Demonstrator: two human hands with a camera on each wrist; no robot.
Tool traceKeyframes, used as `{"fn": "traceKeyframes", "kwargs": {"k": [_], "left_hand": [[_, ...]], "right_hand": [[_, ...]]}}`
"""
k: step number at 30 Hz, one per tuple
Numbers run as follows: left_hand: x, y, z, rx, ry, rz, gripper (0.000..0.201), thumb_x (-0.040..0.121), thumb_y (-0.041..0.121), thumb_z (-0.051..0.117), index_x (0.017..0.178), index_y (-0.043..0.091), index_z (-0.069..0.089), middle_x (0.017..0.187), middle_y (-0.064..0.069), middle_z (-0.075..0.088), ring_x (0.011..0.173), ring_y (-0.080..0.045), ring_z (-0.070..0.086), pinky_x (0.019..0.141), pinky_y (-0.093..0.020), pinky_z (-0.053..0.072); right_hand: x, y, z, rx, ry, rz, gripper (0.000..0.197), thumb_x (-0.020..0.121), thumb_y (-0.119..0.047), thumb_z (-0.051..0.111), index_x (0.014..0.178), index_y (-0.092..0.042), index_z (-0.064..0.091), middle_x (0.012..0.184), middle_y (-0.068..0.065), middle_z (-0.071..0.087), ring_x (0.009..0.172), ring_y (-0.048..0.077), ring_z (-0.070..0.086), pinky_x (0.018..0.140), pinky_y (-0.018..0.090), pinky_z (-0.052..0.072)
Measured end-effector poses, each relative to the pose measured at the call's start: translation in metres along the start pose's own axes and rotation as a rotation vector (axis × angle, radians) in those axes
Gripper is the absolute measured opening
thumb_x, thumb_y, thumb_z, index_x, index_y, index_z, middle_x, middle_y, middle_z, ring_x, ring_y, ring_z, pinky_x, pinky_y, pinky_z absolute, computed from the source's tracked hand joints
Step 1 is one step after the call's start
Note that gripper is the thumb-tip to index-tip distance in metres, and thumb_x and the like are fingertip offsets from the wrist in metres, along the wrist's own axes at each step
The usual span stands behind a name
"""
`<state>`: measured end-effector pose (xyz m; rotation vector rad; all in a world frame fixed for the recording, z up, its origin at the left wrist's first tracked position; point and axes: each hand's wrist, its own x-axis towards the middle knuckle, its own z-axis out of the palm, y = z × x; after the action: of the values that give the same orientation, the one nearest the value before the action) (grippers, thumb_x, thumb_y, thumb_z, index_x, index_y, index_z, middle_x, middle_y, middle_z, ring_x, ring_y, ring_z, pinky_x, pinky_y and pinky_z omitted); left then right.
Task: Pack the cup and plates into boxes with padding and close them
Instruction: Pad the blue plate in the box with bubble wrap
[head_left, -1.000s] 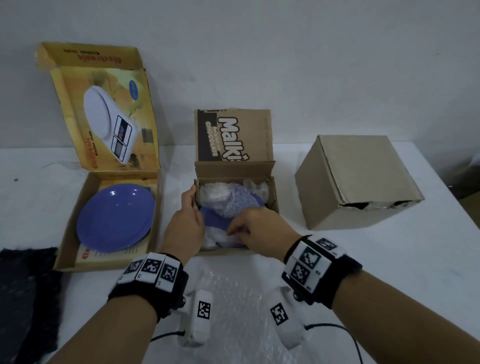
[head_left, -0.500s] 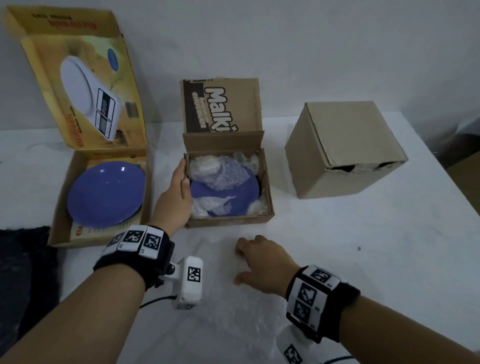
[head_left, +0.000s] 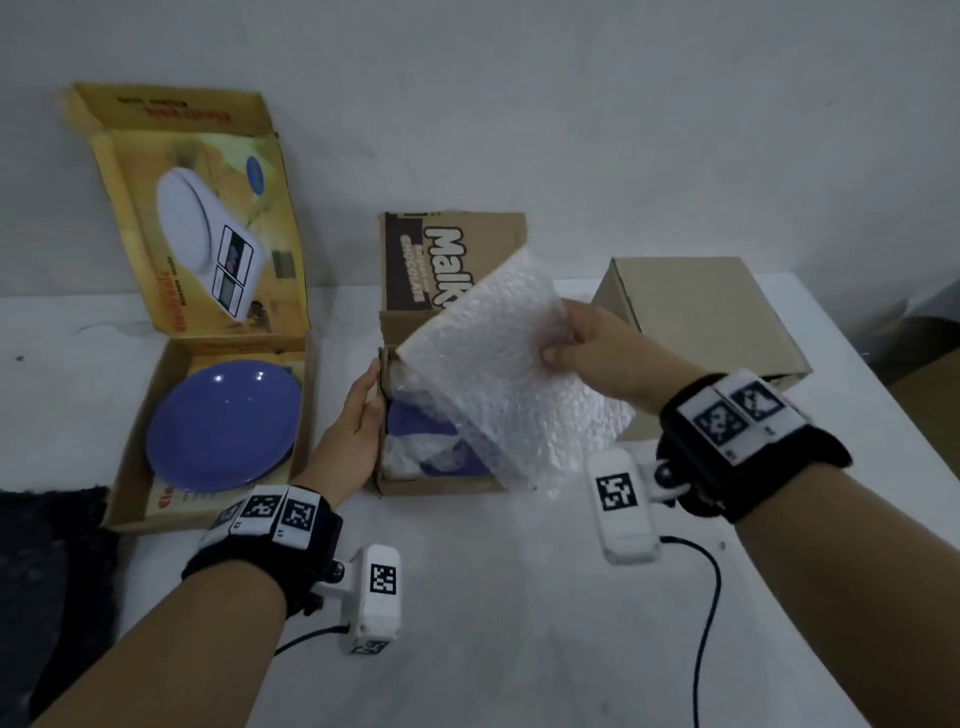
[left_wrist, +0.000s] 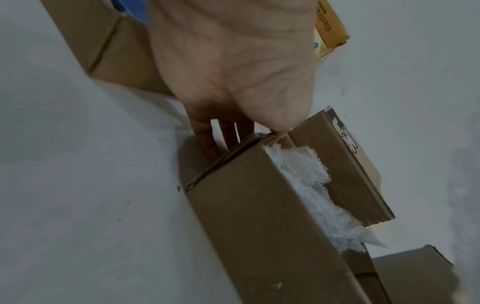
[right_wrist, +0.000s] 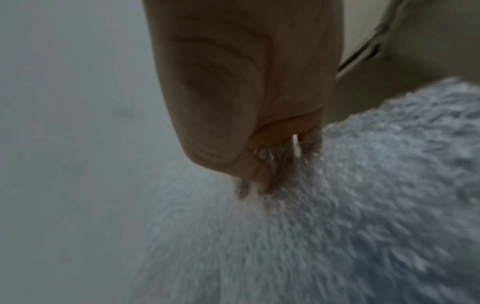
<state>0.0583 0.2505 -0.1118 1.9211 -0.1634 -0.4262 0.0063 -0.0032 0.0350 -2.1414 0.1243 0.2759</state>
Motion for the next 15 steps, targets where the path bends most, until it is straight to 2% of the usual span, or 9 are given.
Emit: {"fn": "traceKeyframes", "kwargs": {"k": [2,3,5,7,9,11,13,14,15], "left_hand": [[0.001,0.000,0.001,-0.022,0.014,0.006,0.047,0.100,0.046,0.029,0.147,0.042,0.023,0.145,0.004,0.041,0.133,-0.019,0.039,0.112,-0.042,0.031],[0.001,-0.001,0.002,-0.031,0.020,0.011,0.045,0.102,0.040,0.029,0.147,0.040,0.024,0.145,0.005,0.041,0.133,-0.019,0.039,0.112,-0.042,0.031],[0.001,0.000,0.003,-0.025,0.024,0.018,0.045,0.102,0.035,0.029,0.148,0.037,0.024,0.146,0.005,0.041,0.133,-0.018,0.039,0.112,-0.040,0.031],[0.000,0.000,0.004,-0.007,0.036,0.027,0.046,0.102,0.033,0.029,0.148,0.034,0.025,0.147,0.007,0.039,0.133,-0.013,0.038,0.112,-0.034,0.030],[0.000,0.000,0.003,0.007,0.044,0.035,0.046,0.102,0.033,0.029,0.148,0.033,0.025,0.145,0.012,0.039,0.133,-0.011,0.036,0.111,-0.030,0.029],[0.001,0.000,0.002,0.010,0.039,0.039,0.045,0.102,0.033,0.029,0.147,0.036,0.025,0.140,0.016,0.040,0.133,-0.014,0.038,0.109,-0.029,0.030],[0.001,-0.001,0.001,0.010,0.046,0.032,0.044,0.102,0.033,0.030,0.146,0.038,0.026,0.136,0.017,0.042,0.132,-0.017,0.040,0.105,-0.026,0.031],[0.000,-0.001,0.001,0.012,0.054,0.026,0.044,0.102,0.033,0.029,0.146,0.038,0.026,0.136,0.015,0.043,0.131,-0.017,0.042,0.103,-0.025,0.031],[0.000,-0.001,0.002,0.012,0.061,0.022,0.044,0.102,0.034,0.029,0.146,0.039,0.026,0.137,0.014,0.045,0.129,-0.018,0.043,0.101,-0.025,0.032]], "right_hand": [[0.022,-0.004,0.012,-0.194,0.055,0.058,0.041,0.090,-0.003,0.044,0.130,-0.011,0.046,0.122,0.004,0.056,0.114,0.021,0.051,0.092,0.031,0.041],[0.030,-0.003,0.022,-0.226,0.098,0.094,0.042,0.091,-0.008,0.043,0.133,-0.011,0.042,0.119,0.003,0.053,0.112,0.021,0.050,0.088,0.029,0.040],[0.041,0.005,0.044,-0.162,0.188,0.188,0.038,0.091,-0.013,0.043,0.129,-0.011,0.040,0.109,0.002,0.053,0.103,0.023,0.053,0.080,0.031,0.042],[0.042,0.013,0.064,-0.051,0.269,0.306,0.029,0.092,-0.011,0.046,0.120,-0.007,0.038,0.096,0.004,0.050,0.091,0.023,0.052,0.075,0.034,0.043],[0.037,0.020,0.076,-0.004,0.359,0.338,0.032,0.090,-0.010,0.053,0.117,-0.004,0.035,0.098,0.007,0.049,0.092,0.025,0.051,0.074,0.034,0.043],[0.031,0.021,0.081,-0.222,0.523,0.205,0.049,0.083,-0.012,0.060,0.123,-0.009,0.032,0.115,0.010,0.044,0.100,0.026,0.047,0.078,0.031,0.039],[0.028,0.015,0.081,-0.605,0.605,-0.069,0.061,0.077,-0.021,0.065,0.127,-0.016,0.031,0.124,0.011,0.040,0.107,0.027,0.044,0.085,0.034,0.036],[0.030,0.012,0.081,-0.709,0.546,-0.187,0.063,0.077,-0.027,0.066,0.130,-0.019,0.032,0.129,0.012,0.039,0.113,0.028,0.043,0.090,0.036,0.037],[0.031,0.009,0.081,-0.757,0.421,-0.274,0.065,0.080,-0.034,0.066,0.134,-0.023,0.032,0.138,0.013,0.034,0.124,0.031,0.038,0.099,0.040,0.035]]}}
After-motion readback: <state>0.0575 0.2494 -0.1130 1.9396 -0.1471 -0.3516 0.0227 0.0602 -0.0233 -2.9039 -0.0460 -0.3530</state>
